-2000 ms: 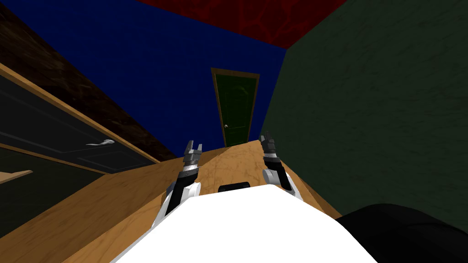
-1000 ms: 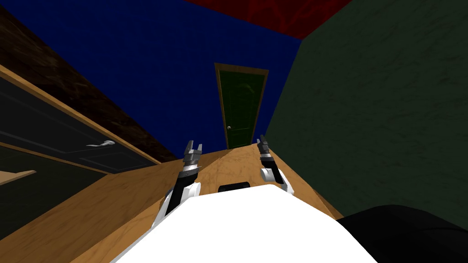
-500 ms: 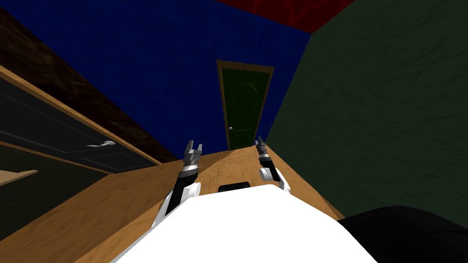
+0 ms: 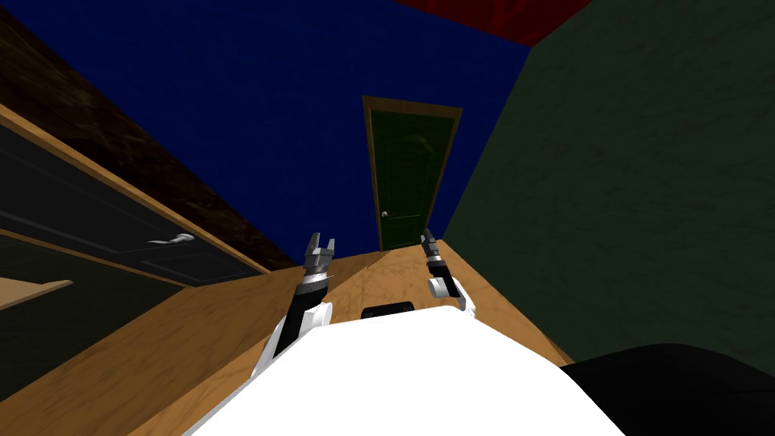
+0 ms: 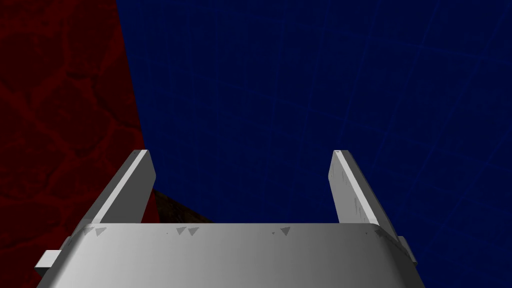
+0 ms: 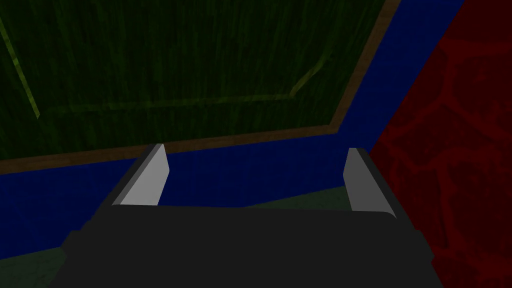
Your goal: Pull the door open
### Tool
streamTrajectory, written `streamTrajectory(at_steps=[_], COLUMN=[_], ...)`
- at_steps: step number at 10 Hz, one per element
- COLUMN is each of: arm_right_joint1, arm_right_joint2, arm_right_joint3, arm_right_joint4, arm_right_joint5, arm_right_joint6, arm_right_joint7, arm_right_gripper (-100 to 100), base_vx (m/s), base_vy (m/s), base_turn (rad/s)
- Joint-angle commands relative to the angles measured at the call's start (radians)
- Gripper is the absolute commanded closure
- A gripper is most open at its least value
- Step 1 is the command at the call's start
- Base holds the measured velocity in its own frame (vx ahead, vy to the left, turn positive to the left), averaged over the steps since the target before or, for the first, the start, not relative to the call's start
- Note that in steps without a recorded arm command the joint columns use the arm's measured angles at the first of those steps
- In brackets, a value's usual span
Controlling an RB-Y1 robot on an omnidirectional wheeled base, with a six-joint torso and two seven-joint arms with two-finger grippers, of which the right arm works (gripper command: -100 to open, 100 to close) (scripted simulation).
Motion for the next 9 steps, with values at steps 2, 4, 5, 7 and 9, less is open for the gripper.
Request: streamTrajectory(at_steps=[2,4,5,7,9], arm_right_joint1=[-0.024,-0.042,-0.052,-0.071,-0.091], arm_right_joint2=[-0.013,-0.023,-0.028,-0.038,-0.048], arm_right_joint3=[0.002,0.003,0.003,0.004,0.005], arm_right_joint4=[0.065,0.115,0.141,0.192,0.244], arm_right_joint5=[-0.006,-0.011,-0.013,-0.018,-0.023], arm_right_joint6=[-0.013,-0.022,-0.027,-0.037,-0.047], arm_right_joint7=[-0.009,-0.017,-0.020,-0.028,-0.035], arm_right_gripper=[-100,-100,-100,-100,-100], base_vx=[0.107,0.110,0.089,0.096,0.121], base_vy=[0.041,0.049,0.054,0.046,0.043], base_turn=[0.036,0.039,0.042,0.039,0.040])
